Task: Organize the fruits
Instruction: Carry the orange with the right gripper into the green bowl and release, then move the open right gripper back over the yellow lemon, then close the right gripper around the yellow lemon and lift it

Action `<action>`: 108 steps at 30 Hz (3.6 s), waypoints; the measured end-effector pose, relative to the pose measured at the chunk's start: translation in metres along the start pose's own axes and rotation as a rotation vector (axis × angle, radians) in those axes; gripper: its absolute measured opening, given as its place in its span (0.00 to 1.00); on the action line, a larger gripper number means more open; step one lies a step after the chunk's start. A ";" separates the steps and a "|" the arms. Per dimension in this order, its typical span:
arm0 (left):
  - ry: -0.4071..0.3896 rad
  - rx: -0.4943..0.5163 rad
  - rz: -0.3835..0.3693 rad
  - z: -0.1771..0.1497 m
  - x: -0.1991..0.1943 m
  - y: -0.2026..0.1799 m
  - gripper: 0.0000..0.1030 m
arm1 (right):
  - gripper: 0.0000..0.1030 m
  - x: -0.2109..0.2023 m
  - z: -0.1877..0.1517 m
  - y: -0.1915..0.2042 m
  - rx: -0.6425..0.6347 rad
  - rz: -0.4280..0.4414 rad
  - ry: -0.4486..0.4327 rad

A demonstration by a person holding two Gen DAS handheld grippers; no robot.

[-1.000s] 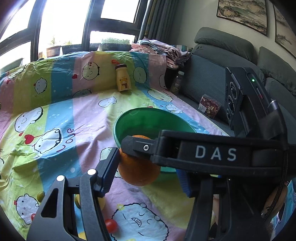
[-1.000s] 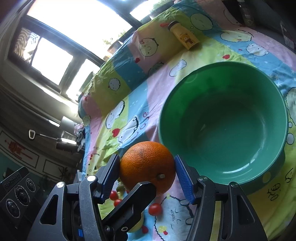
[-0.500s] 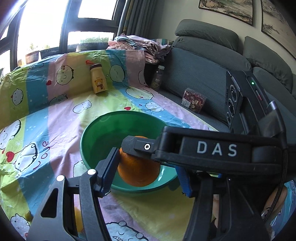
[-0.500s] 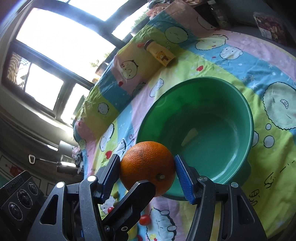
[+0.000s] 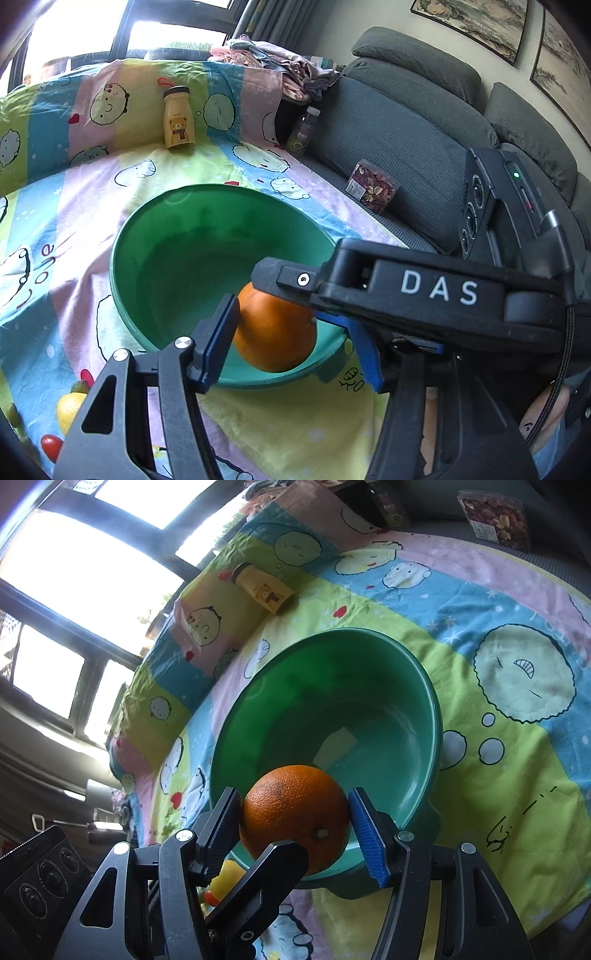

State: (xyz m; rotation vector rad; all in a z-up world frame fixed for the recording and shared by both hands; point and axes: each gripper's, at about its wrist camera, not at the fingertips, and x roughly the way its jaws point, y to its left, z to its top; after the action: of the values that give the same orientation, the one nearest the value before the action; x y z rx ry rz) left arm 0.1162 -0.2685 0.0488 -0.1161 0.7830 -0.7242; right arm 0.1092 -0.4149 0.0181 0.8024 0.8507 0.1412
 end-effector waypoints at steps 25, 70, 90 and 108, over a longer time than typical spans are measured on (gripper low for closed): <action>-0.195 -0.109 0.448 -0.042 -0.156 0.061 0.93 | 0.80 -0.020 -0.038 0.090 -0.337 0.024 -0.195; 0.033 -0.346 0.196 -0.101 -0.133 0.127 0.72 | 0.71 0.081 -0.109 0.136 -0.449 -0.013 0.250; 0.039 -0.383 0.188 -0.078 -0.129 0.131 0.69 | 0.52 0.070 -0.091 0.122 -0.405 -0.009 0.195; 0.114 -0.354 0.145 -0.060 -0.102 0.140 0.40 | 0.42 0.061 -0.076 0.101 -0.287 0.136 0.251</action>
State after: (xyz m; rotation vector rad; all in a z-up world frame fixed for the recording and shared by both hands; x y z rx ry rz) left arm 0.1035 -0.0883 0.0179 -0.3364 1.0136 -0.4530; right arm 0.1148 -0.2745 0.0201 0.5786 0.9852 0.4816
